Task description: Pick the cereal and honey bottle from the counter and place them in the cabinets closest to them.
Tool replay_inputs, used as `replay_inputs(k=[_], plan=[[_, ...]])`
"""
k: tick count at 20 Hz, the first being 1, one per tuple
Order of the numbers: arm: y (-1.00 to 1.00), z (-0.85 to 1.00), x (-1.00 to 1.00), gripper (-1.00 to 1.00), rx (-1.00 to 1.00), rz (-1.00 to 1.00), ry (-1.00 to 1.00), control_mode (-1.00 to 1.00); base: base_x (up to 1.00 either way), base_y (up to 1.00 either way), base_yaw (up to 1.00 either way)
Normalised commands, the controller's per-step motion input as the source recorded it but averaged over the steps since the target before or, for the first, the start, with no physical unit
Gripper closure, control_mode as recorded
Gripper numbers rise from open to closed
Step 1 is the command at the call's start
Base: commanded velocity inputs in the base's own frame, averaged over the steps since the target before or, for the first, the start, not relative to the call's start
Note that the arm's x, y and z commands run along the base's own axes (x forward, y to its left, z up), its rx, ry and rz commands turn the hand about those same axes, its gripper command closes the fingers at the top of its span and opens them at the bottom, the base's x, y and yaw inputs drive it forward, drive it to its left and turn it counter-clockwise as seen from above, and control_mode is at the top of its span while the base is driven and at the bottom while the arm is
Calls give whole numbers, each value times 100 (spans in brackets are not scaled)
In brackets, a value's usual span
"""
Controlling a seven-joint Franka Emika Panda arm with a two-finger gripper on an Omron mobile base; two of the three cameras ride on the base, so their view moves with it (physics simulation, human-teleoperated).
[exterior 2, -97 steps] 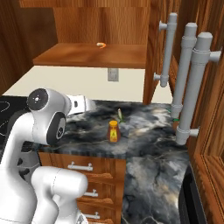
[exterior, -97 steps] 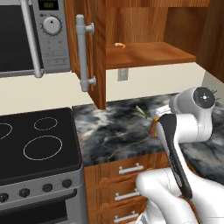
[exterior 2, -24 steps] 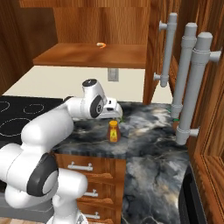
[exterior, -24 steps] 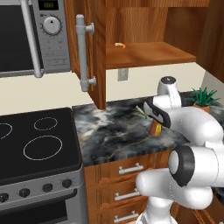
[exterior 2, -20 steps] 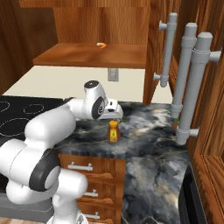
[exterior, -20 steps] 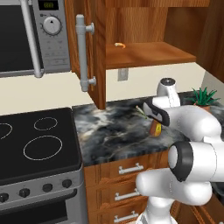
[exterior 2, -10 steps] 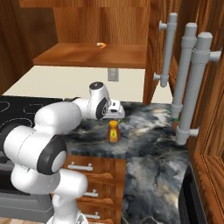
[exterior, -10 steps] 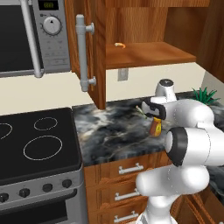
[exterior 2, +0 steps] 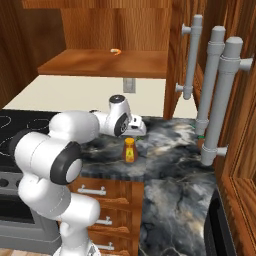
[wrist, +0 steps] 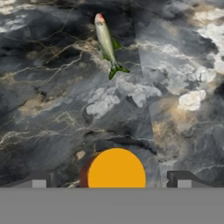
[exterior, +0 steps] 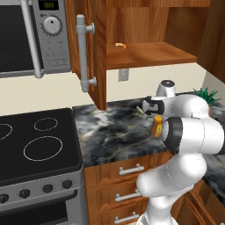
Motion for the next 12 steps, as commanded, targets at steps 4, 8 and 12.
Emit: replay_inputs(k=[4,8,12], plan=[[-2,-1,0,-100,1,0,0,-100,0,0,0],[0,0,0,-100,0,0,0,-100,0,0,0],[0,-1,0,-100,0,0,0,-100,0,0,0]])
